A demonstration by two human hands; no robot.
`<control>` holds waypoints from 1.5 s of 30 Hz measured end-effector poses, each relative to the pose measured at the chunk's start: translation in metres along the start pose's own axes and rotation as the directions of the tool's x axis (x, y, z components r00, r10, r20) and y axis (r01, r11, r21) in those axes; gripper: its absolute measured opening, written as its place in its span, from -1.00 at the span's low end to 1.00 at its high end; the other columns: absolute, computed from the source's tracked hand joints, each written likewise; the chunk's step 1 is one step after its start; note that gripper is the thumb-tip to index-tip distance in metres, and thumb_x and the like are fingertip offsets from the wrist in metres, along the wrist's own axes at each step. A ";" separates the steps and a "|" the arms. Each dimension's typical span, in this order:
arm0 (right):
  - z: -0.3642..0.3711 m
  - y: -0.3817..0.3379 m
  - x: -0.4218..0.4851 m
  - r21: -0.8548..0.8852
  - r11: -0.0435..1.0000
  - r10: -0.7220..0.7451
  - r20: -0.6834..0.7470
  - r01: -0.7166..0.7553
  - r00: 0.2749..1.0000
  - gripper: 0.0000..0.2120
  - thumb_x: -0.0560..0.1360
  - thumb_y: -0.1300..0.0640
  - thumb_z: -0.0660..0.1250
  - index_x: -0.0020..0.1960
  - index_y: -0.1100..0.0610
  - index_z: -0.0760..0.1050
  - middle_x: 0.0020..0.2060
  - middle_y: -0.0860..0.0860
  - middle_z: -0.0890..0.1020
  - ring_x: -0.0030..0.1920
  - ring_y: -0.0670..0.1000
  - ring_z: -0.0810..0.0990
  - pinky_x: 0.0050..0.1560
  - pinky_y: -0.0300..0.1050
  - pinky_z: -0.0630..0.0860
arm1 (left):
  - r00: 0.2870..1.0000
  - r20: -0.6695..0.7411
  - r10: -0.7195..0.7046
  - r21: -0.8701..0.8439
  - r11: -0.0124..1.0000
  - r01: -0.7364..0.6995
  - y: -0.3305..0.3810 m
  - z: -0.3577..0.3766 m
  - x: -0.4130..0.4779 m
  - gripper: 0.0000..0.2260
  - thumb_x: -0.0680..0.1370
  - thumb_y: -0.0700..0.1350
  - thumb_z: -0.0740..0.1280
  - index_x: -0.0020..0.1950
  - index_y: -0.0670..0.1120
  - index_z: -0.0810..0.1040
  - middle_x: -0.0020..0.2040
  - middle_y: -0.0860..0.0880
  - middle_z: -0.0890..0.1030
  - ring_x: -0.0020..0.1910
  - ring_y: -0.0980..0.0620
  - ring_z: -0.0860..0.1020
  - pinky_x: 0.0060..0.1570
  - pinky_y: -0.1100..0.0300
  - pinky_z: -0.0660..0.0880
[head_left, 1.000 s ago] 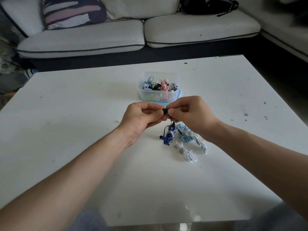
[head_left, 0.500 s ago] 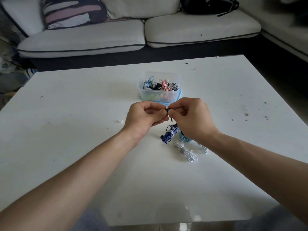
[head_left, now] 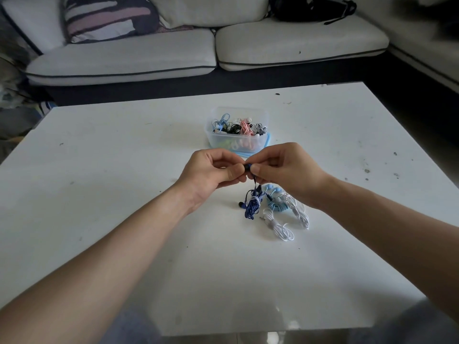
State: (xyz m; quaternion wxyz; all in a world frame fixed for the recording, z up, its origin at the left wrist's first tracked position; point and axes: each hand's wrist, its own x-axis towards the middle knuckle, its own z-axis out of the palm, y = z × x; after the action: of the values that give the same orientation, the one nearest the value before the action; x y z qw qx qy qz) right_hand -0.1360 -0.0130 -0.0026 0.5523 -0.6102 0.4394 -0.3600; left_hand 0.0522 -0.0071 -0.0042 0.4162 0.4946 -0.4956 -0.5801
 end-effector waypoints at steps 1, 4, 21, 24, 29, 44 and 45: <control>-0.001 0.000 0.001 0.010 1.000 0.004 0.014 -0.004 1.000 -0.84 0.53 0.41 0.36 -0.06 0.22 0.67 -0.29 0.11 0.68 -0.23 0.02 0.59 -0.14 -0.19 0.58 | 1.000 0.003 0.001 -0.003 1.000 -0.001 0.000 0.000 0.000 -0.87 0.30 -0.18 0.48 -0.19 -0.14 0.63 -0.27 -0.13 0.68 -0.31 -0.02 0.65 -0.19 0.24 0.58; -0.003 0.001 0.001 0.040 0.999 0.018 0.057 -0.020 0.998 -0.85 0.54 0.43 0.33 -0.02 0.27 0.66 -0.29 0.13 0.67 -0.24 0.02 0.58 -0.17 -0.23 0.55 | 1.000 0.015 0.006 -0.004 1.000 -0.006 0.000 0.000 -0.001 -0.89 0.29 -0.19 0.48 -0.22 -0.13 0.64 -0.29 -0.14 0.68 -0.32 -0.02 0.65 -0.20 0.24 0.59; -0.016 0.000 0.004 0.256 0.932 0.220 0.169 -0.258 0.961 -0.85 0.57 0.39 0.27 0.06 0.39 0.59 -0.26 0.13 0.60 -0.29 -0.03 0.52 -0.23 -0.23 0.55 | 0.992 0.015 0.127 0.091 0.988 -0.128 0.007 0.009 -0.005 -0.91 0.46 -0.36 0.43 -0.09 -0.22 0.62 -0.24 -0.17 0.70 -0.27 -0.05 0.67 -0.16 0.20 0.61; -0.015 0.000 0.003 0.244 0.941 0.201 0.150 -0.233 0.968 -0.86 0.57 0.39 0.28 0.03 0.38 0.61 -0.26 0.14 0.60 -0.29 -0.03 0.52 -0.21 -0.22 0.55 | 0.992 0.021 0.125 0.096 0.987 -0.127 0.007 0.008 -0.005 -0.91 0.46 -0.37 0.43 -0.08 -0.22 0.62 -0.25 -0.14 0.70 -0.28 -0.02 0.67 -0.17 0.22 0.60; -0.013 -0.001 0.002 0.014 0.996 0.083 0.030 -0.083 0.996 -0.87 0.53 0.39 0.36 -0.05 0.25 0.67 -0.29 0.12 0.67 -0.27 0.00 0.59 -0.15 -0.16 0.58 | 1.000 0.017 -0.020 -0.076 0.997 0.021 0.005 0.006 -0.004 -0.91 0.37 -0.27 0.47 -0.16 -0.14 0.68 -0.20 -0.18 0.70 -0.24 -0.02 0.67 -0.14 0.23 0.60; -0.002 0.001 0.000 -0.204 0.979 -0.022 -0.072 0.007 0.997 -0.87 0.51 0.35 0.40 -0.06 0.19 0.69 -0.33 0.06 0.70 -0.32 -0.05 0.59 -0.16 -0.12 0.60 | 1.000 -0.011 -0.004 0.035 0.999 0.005 -0.002 0.004 -0.002 -0.91 0.48 -0.35 0.42 -0.10 -0.19 0.59 -0.24 -0.09 0.66 -0.25 -0.02 0.65 -0.15 0.23 0.59; -0.001 0.002 0.001 -0.130 0.991 0.007 -0.065 -0.015 0.998 -0.88 0.53 0.36 0.38 -0.04 0.22 0.69 -0.31 0.10 0.69 -0.30 -0.03 0.59 -0.18 -0.15 0.60 | 0.999 -0.027 0.022 0.084 0.996 -0.020 -0.001 0.004 -0.002 -0.90 0.48 -0.33 0.42 -0.11 -0.15 0.60 -0.25 -0.05 0.66 -0.25 0.00 0.64 -0.17 0.23 0.58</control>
State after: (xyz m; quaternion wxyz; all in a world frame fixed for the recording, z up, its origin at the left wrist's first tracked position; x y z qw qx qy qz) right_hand -0.1369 -0.0142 -0.0050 0.4991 -0.6306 0.4827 -0.3468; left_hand 0.0487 -0.0045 -0.0053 0.4078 0.5144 -0.5188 -0.5476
